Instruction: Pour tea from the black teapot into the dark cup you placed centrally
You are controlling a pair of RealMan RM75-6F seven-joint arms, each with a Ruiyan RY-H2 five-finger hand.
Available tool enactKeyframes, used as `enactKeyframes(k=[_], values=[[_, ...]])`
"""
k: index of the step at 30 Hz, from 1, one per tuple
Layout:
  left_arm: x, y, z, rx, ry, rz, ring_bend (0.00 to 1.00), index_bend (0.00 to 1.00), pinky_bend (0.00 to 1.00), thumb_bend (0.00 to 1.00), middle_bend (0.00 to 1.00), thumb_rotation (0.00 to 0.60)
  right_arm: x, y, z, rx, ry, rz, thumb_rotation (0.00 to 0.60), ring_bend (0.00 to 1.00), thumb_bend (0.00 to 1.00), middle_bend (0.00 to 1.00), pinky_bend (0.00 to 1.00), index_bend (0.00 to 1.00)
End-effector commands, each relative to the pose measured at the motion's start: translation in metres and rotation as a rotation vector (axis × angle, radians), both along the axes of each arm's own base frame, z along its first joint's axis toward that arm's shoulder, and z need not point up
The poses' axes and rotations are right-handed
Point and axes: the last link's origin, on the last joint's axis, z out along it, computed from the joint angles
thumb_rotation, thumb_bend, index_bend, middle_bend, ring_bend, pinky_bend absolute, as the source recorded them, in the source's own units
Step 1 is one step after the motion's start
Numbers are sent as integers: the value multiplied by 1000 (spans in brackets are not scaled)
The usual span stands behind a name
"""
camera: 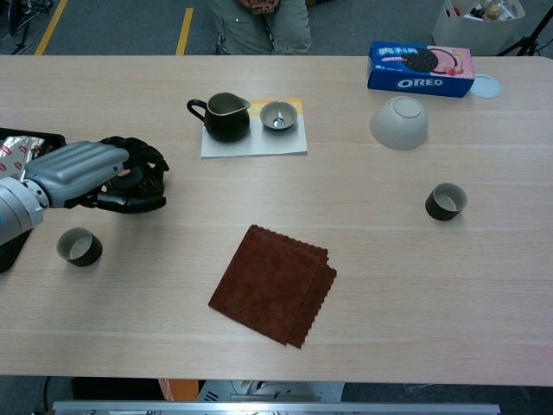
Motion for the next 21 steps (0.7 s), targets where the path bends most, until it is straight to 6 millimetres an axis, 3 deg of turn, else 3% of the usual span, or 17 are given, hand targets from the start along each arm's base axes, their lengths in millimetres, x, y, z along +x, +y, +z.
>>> enactKeyframes(k=[1,21], values=[[-2,-1,-5,-5,2,-6,24,190,0,151,126,80,0,0,0,1,0,-1,600,13,121,155,129,220],[-17,0,-23,-14,35,-5,14,202,0,151,172,92,-3,3,2,-1,1,-17,600,13,121,155,129,219]])
